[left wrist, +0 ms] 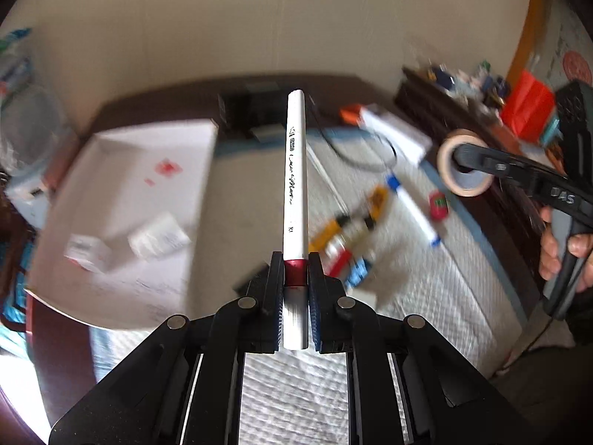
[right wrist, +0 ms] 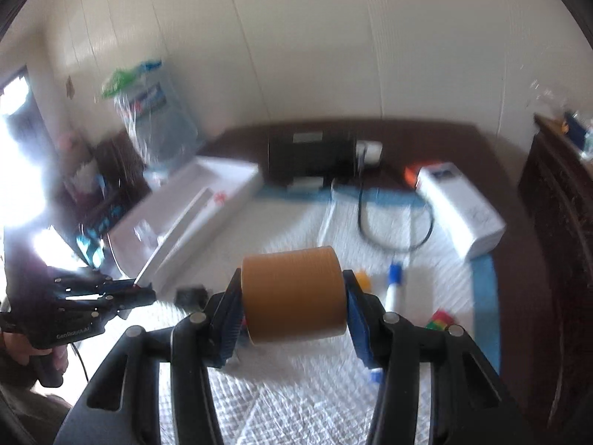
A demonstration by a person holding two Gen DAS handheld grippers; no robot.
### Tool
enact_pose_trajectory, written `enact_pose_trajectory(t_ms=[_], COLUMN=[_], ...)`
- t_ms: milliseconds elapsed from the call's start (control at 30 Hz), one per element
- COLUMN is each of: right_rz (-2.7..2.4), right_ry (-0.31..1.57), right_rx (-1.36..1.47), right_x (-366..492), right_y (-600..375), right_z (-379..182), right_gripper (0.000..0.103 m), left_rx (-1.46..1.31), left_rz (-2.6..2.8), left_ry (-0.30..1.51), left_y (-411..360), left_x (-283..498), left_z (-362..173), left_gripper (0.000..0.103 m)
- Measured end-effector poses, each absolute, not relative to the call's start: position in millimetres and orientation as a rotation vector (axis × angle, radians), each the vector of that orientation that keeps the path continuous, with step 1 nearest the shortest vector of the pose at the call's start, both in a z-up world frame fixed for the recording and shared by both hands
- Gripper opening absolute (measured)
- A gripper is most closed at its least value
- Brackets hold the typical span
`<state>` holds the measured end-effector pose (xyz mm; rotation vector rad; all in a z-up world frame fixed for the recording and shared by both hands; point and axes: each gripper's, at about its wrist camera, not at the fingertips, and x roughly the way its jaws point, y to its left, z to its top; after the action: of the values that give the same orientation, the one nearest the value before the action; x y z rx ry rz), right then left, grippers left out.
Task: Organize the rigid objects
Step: 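Grasp the white-and-red marker with the left gripper while the right lifts the tape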
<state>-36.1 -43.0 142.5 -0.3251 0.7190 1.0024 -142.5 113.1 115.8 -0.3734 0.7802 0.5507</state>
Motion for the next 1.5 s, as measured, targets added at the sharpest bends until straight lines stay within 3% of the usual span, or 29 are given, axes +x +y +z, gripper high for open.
enact_pose_trajectory(t_ms=[267, 700, 1033, 1300, 1500], right_rz=[1.048, 1.087, 1.097, 1.078, 1.070], right_ry=[0.505, 0.546, 0.549, 0.552, 0.574], right_rx=[-0.207, -0.218, -0.231, -0.223, -0.235], right_x=[-73, -97, -115, -116, -117], right_y=[-47, -17, -8, -10, -8], right_z=[218, 211, 209, 210, 207], right_gripper=[0.050, 0.050, 0.050, 0.050, 0.050], left_rx=[-0.375, -0.409, -0.509, -0.512, -0.543], left_rz=[0.685, 0.701, 0.703, 0.680, 0.500], left_ry=[0.626, 0.598, 0.754, 0.752, 0.924], left_y=[134, 145, 163, 170, 147], left_x=[-179, -218, -224, -230, -199], left_z=[179, 177, 116, 117, 65], left_gripper=[0.011, 0.011, 0.011, 0.011, 0.023])
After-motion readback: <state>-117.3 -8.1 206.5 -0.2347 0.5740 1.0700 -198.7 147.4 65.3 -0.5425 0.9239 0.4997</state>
